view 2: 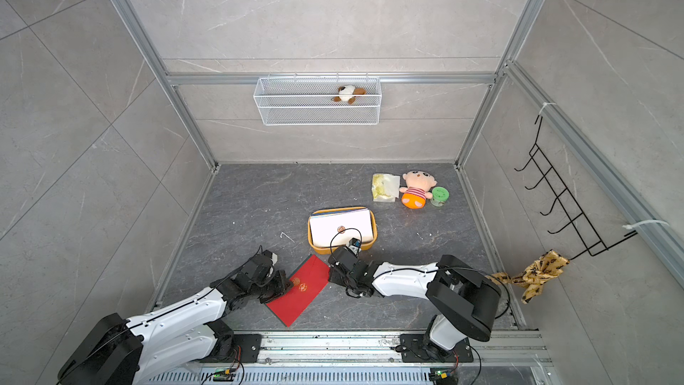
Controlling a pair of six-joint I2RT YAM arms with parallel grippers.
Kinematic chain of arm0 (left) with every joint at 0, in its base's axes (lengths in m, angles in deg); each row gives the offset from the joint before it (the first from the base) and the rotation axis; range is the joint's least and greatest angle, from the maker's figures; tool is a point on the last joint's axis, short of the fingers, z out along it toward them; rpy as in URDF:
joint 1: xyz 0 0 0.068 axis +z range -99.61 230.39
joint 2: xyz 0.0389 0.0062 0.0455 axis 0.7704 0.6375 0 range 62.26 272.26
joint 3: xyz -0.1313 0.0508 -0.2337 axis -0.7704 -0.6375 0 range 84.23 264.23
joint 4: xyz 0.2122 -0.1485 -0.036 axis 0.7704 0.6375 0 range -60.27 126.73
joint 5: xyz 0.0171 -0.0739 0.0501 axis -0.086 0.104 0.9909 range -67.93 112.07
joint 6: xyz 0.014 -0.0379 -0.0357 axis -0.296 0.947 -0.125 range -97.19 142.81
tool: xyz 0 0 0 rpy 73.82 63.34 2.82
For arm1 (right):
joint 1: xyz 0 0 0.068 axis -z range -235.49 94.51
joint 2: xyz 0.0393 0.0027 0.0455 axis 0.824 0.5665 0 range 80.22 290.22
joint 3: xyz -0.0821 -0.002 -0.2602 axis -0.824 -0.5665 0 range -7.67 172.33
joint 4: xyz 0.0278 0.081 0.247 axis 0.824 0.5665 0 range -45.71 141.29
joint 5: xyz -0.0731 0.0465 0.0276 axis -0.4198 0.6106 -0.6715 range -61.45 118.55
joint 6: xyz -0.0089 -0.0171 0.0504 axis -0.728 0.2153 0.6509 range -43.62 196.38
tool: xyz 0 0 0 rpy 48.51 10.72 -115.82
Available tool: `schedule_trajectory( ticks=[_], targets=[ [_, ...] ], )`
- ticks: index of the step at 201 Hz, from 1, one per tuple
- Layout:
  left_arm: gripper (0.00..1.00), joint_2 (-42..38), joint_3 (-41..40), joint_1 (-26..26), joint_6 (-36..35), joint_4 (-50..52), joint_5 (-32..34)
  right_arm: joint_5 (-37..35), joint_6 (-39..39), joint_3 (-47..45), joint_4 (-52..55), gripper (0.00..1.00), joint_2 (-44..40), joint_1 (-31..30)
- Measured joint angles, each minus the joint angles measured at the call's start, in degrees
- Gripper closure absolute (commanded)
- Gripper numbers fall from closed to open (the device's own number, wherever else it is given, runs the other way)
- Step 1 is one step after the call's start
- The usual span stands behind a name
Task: Put the sealed envelopes into the storage box
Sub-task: Pick up the envelope from the center of the board.
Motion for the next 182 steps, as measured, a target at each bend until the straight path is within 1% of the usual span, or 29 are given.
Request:
schedule_trajectory(
  ticks=[49, 105, 182],
  targets=[
    [1.0, 0.11, 0.0, 0.0, 0.0, -0.17, 0.0, 0.96, -1.42, 2.67, -0.76, 0.44, 2.84, 0.0],
    [1.0, 0.15, 0.0, 0.0, 0.02, -0.17, -0.02, 1.79, -1.86, 2.91, -1.66, 0.44, 3.37, 0.0],
    [1.0, 0.26, 0.0, 0.0, 0.0, -0.33, -0.02, 4.83, -1.62, 1.36, -7.93, 0.44, 3.96, 0.37]
  ],
)
